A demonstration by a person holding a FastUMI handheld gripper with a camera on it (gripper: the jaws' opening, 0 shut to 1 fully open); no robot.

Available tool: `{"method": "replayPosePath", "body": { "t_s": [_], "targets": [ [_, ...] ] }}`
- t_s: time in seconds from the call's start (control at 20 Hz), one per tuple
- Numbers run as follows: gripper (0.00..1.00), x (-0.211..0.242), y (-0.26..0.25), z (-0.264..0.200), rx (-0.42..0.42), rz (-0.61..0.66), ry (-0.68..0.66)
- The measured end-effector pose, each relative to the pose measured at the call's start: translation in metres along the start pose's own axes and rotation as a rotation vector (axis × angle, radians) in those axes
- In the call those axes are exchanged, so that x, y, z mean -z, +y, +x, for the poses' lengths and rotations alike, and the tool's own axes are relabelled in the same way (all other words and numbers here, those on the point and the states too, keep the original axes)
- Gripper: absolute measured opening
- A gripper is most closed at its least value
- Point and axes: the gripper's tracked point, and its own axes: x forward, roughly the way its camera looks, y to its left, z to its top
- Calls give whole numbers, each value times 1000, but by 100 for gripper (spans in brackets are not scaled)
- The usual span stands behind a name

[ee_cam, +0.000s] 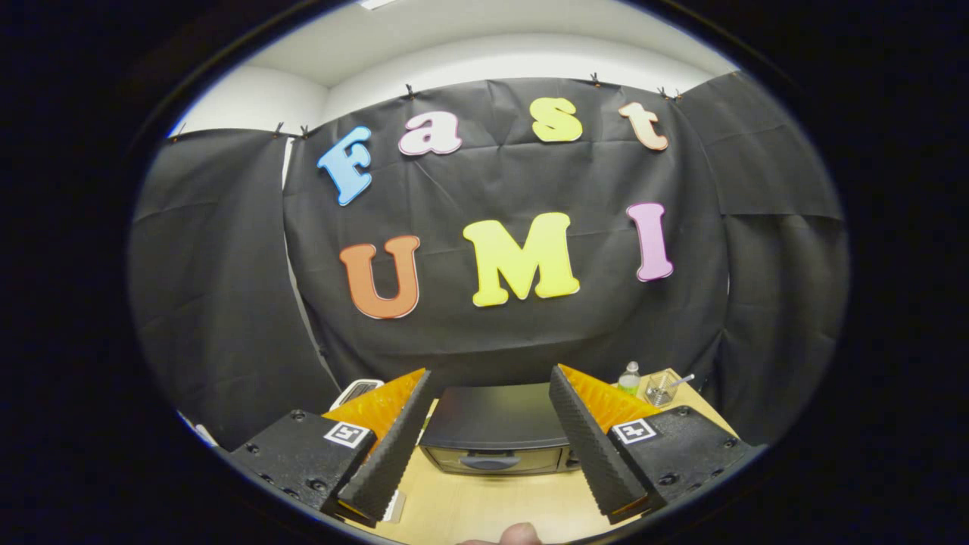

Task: Open the toaster oven, put the food inside, and close the toaster oven door.

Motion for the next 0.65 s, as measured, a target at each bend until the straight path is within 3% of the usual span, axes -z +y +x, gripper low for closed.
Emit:
{"method": "replayPosePath", "body": {
  "t_s": [0.65],
  "targets": [
    [100, 1, 3, 4, -30, 17, 15]
  ]
}}
